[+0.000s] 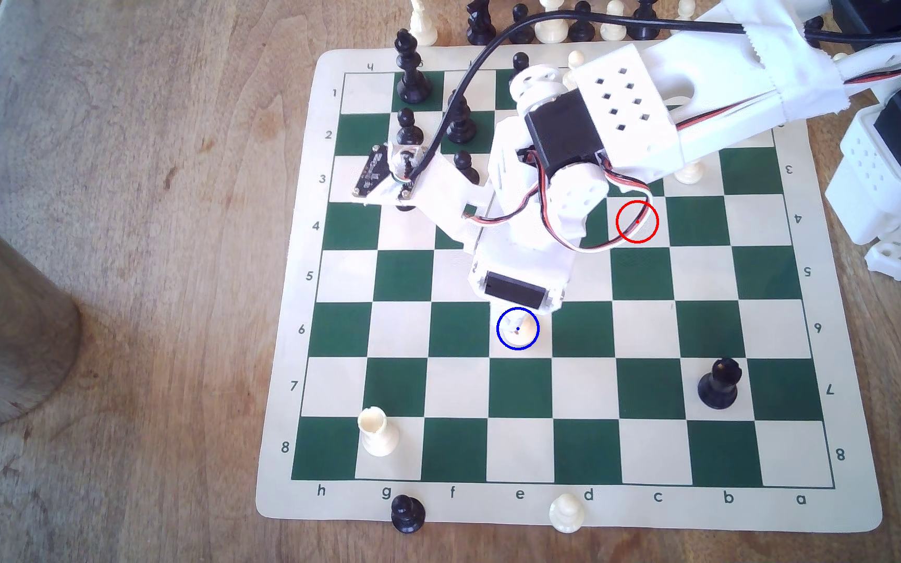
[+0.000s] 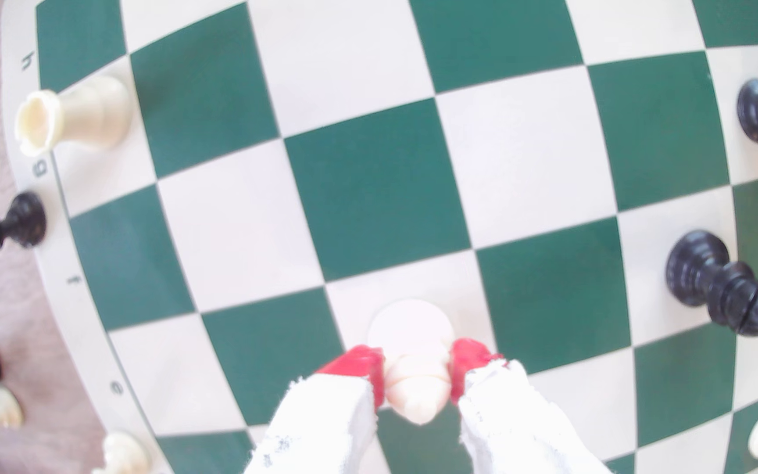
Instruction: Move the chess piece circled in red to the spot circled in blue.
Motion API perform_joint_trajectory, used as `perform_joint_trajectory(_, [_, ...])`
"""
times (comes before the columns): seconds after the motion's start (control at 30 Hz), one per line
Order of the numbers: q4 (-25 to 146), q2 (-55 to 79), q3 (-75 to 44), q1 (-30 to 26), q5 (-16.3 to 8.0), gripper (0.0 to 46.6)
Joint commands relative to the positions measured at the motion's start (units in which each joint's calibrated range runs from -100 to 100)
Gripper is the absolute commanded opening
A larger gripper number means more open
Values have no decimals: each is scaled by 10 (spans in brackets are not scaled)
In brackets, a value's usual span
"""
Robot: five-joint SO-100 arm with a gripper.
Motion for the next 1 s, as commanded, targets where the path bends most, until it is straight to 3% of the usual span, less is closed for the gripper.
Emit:
perform_joint_trajectory(0.0, [-6, -11, -54, 5, -3, 1])
perform_joint_trajectory(0.13, [0, -13, -53, 5, 0, 9])
perform_joint_trajectory(0.2, [14, -13, -52, 4, 1, 65])
perform_joint_trajectory(0.37, [30, -17, -51, 3, 3, 136])
perform_joint_trajectory(0.5, [63, -21, -51, 0, 16, 155])
perform_joint_trajectory(0.97, [88, -151, 53, -19, 18, 184])
